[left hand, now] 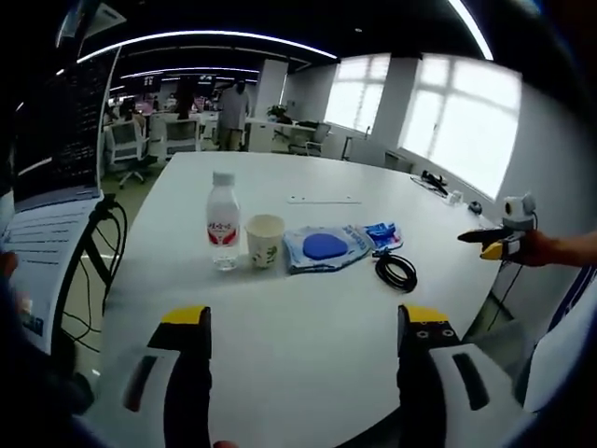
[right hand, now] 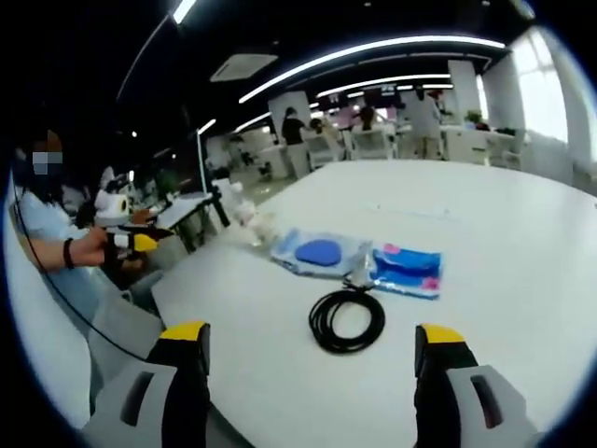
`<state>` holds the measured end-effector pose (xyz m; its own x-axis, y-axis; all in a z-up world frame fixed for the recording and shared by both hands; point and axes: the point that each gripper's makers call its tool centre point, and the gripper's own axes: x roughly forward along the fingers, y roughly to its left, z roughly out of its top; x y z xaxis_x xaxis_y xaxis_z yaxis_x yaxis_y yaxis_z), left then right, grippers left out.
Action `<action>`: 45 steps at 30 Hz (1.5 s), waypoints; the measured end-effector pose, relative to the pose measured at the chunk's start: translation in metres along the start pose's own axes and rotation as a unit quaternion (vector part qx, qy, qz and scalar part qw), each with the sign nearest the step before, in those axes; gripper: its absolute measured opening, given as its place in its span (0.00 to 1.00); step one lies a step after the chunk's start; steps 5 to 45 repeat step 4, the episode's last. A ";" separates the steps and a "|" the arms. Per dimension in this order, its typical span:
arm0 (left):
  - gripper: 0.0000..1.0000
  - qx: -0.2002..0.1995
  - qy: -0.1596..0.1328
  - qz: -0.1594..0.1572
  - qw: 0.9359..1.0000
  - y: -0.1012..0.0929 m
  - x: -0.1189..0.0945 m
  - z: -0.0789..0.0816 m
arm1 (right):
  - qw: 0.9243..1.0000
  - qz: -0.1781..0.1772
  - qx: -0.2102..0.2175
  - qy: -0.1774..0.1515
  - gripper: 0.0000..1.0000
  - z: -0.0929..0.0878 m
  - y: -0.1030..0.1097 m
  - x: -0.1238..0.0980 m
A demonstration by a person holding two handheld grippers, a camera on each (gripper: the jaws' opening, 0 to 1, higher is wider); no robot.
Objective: Arrange the tabletop items into an orderly group along one side of the table until the central work area is clear of visible clutter.
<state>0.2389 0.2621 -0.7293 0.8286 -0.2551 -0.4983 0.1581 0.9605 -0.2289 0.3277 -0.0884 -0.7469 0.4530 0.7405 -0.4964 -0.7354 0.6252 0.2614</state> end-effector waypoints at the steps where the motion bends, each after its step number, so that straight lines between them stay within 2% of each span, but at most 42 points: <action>1: 0.82 -0.001 -0.001 0.000 1.000 0.000 0.000 0.000 | 1.000 -0.001 0.001 -0.001 0.93 0.001 0.001 -0.001; 45: 0.82 0.000 -0.001 -0.003 1.000 -0.004 -0.001 0.001 | 1.000 -0.003 0.006 -0.003 0.93 0.001 0.001 -0.001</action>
